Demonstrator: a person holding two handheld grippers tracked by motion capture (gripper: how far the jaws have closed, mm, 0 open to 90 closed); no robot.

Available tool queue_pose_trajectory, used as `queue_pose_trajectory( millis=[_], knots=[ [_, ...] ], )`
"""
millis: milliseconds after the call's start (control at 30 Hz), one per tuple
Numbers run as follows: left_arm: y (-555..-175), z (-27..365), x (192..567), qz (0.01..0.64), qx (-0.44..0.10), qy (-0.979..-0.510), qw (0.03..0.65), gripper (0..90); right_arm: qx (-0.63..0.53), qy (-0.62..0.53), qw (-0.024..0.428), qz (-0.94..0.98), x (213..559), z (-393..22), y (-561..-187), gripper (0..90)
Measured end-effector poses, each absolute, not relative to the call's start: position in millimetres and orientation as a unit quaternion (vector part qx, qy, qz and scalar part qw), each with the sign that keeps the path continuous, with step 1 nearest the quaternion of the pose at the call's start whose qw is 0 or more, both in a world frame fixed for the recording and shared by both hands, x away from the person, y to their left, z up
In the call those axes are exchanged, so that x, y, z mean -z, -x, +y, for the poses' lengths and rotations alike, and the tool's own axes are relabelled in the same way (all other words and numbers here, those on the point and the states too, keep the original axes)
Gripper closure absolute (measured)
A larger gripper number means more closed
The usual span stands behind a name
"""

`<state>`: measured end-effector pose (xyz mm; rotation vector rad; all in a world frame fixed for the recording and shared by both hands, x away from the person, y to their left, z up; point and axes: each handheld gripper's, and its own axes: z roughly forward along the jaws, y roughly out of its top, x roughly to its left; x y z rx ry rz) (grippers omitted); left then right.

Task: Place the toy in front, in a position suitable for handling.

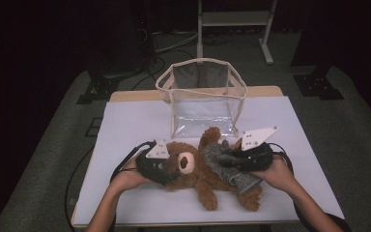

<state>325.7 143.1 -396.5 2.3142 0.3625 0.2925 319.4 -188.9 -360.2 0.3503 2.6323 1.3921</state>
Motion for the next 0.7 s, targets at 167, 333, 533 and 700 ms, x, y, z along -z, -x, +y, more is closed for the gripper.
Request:
queue_pose_trajectory(
  millis=[167, 333, 533, 700],
  knots=[
    [-324.3, 148.2, 390.8, 0.14, -0.125, -0.902, 0.389, 22.8, -0.468, -0.152, 0.069, 0.868, 367.8, -210.9, -329.2, 73.0],
    [-327.1, 144.5, 394.9, 0.154, -0.106, -0.901, 0.391, 32.1, -0.461, -0.177, 0.078, 0.866, 368.0, -224.7, -333.6, 73.1],
    [-327.9, 139.5, 394.1, 0.173, -0.105, -0.901, 0.384, 33.4, -0.494, -0.141, 0.058, 0.856, 357.0, -208.6, -303.4, 73.4],
    [-326.2, 135.6, 393.1, 0.177, -0.107, -0.9, 0.384, 33.4, -0.447, -0.116, 0.08, 0.883, 368.0, -189.0, -294.6, 73.4]
  ],
)
